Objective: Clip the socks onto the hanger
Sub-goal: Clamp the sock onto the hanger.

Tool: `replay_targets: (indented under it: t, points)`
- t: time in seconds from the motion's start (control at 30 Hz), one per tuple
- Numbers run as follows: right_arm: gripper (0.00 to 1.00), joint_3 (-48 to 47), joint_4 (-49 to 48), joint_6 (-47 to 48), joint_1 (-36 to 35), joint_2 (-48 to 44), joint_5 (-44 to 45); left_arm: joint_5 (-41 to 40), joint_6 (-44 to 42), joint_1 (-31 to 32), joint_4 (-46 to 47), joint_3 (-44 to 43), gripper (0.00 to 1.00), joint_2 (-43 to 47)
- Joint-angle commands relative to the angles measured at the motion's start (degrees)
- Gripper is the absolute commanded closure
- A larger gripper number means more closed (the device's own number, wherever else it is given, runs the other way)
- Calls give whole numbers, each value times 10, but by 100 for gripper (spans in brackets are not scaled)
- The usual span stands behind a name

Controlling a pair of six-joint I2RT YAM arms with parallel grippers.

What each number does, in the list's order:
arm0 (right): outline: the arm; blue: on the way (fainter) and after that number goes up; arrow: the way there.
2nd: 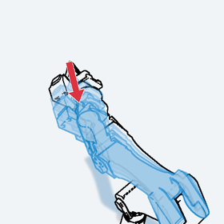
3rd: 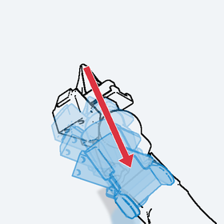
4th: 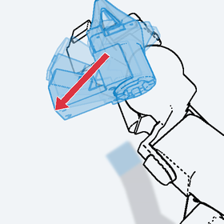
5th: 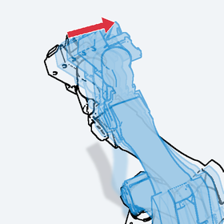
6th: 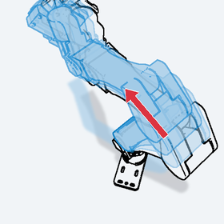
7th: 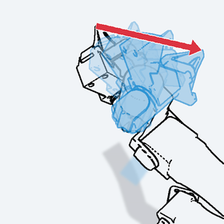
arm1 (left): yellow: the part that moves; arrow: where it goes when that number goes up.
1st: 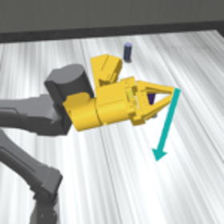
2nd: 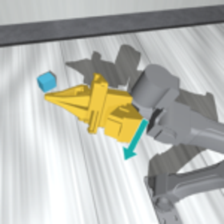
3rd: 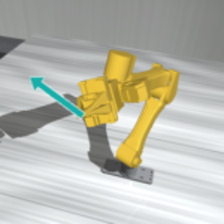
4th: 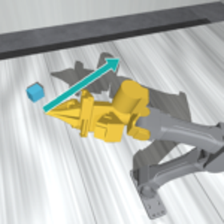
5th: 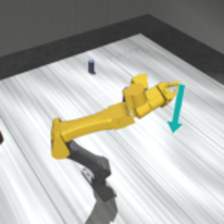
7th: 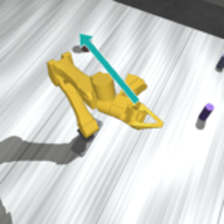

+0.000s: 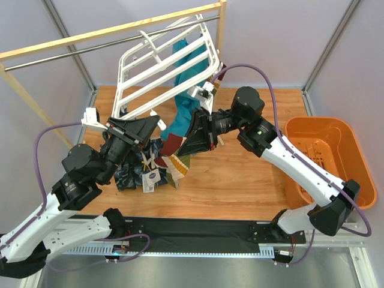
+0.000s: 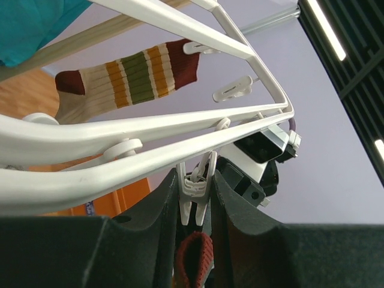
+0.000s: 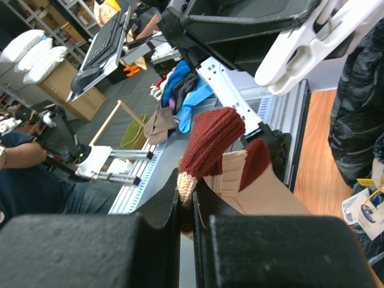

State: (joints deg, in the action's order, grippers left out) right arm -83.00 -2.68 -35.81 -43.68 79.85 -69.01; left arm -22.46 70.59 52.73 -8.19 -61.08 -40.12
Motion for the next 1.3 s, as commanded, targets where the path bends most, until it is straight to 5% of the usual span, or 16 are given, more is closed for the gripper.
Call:
replay_targets:
  t: [0.0,0.47,1.27]
  points:
    - [100,-6,-21,6,-8,-11,50,35,5,4,-23,-4,100,-1]
    - [100,124,-7,80,-47,-139,200,40,6,4,-10,3,100,-7]
    - [100,57,-37,40,-53,-59,203,55,5,4,3,10,100,5]
